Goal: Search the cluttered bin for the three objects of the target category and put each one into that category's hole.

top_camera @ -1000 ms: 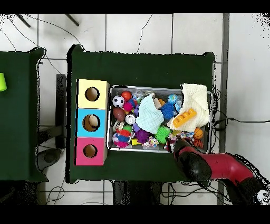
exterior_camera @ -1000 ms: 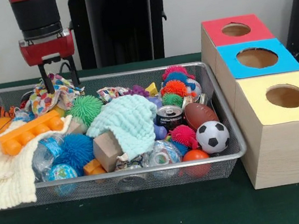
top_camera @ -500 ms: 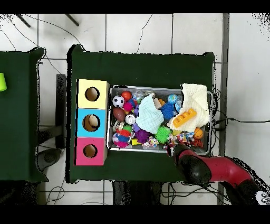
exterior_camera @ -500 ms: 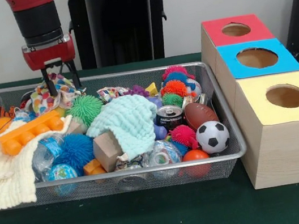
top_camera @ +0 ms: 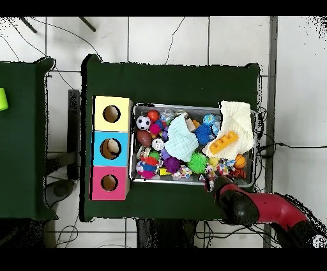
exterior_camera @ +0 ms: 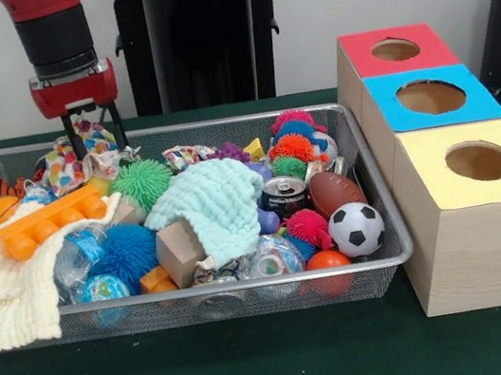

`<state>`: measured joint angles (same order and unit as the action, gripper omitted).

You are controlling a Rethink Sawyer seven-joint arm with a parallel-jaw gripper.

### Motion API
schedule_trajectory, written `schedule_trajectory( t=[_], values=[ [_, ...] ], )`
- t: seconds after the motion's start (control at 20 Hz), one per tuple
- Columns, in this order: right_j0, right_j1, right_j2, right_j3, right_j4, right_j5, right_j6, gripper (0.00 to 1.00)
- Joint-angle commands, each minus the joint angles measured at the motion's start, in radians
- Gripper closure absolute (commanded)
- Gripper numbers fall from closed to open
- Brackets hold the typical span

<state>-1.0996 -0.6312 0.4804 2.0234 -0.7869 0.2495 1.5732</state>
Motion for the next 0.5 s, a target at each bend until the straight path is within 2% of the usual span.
schedule_trajectory(
  t=[0.05,0.2,0.5],
  values=[
    [0.037,0.032,-0.052,-0.015,-0.099,-0.075,0.049,0.00],
    [0.066,0.042,-0.082,-0.037,-0.119,-0.099,0.066,0.00],
    [0.100,0.009,-0.093,-0.043,-0.095,-0.069,0.064,0.00]
  ],
)
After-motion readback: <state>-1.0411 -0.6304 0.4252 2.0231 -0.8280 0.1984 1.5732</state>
